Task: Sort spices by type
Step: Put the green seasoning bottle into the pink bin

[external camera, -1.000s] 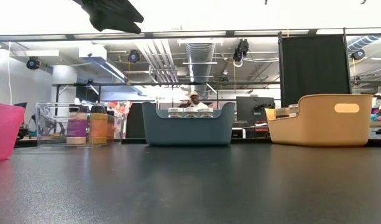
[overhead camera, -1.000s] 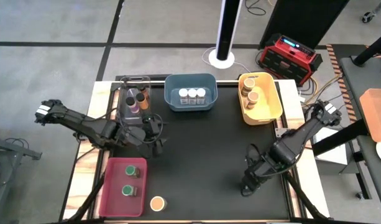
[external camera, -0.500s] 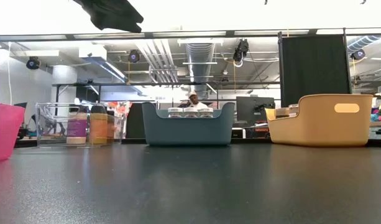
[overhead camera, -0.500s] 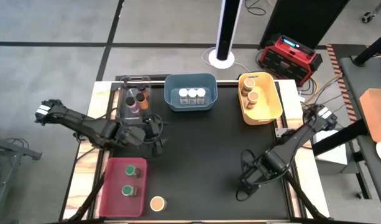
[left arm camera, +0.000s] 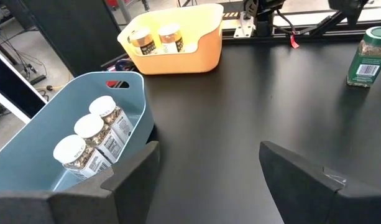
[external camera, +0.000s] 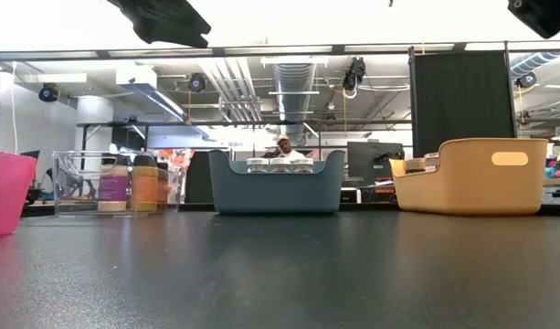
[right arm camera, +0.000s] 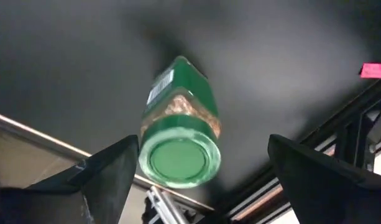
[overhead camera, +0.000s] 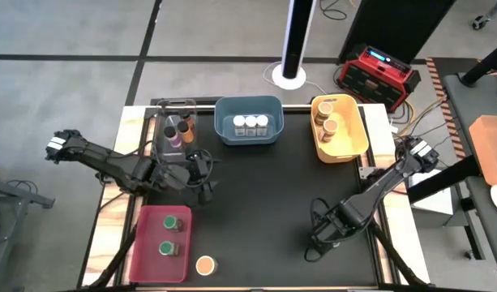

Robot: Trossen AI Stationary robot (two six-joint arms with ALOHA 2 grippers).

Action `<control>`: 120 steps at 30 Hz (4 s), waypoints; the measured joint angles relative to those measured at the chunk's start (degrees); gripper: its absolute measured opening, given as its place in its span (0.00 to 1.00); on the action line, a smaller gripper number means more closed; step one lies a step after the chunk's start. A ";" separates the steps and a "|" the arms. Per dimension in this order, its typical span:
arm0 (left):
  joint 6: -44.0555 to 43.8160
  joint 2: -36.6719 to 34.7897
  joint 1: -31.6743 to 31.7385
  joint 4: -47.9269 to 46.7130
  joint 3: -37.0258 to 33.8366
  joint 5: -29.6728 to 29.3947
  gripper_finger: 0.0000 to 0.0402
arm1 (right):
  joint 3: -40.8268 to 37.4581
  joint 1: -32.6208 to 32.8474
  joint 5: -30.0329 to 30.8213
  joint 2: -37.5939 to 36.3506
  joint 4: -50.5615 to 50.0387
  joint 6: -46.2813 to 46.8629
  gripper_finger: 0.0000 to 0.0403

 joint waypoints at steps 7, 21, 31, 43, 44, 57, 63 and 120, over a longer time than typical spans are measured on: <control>-0.07 0.00 0.00 0.35 0.00 0.00 0.65 | -6.21 0.00 0.00 -0.02 8.99 -0.40 0.84; -0.44 0.04 0.00 0.44 -0.02 -0.02 0.65 | -12.27 -0.02 0.06 -0.04 15.03 5.61 0.57; -1.51 0.04 0.00 0.44 -0.04 -0.07 0.65 | -12.11 -0.02 1.30 -0.04 15.32 5.15 0.36; -1.70 0.04 0.04 0.46 -0.07 -0.13 0.65 | -10.19 -2.06 5.68 -0.07 11.85 -8.65 0.11; -1.70 0.04 0.04 0.46 -0.07 -0.13 0.65 | -9.14 -2.39 5.75 -0.09 9.83 -11.43 0.10; -7.65 1.94 -0.55 5.11 -0.13 -0.20 0.65 | 8.19 4.62 6.79 -1.53 -13.08 -40.72 0.24; -7.61 4.27 -1.01 10.35 -0.13 -0.20 0.65 | 7.79 11.59 13.12 -1.48 -9.65 -38.23 0.46; -9.68 7.09 -12.88 13.84 0.00 -1.35 0.65 | 7.21 0.94 50.50 -5.38 12.77 -59.59 0.47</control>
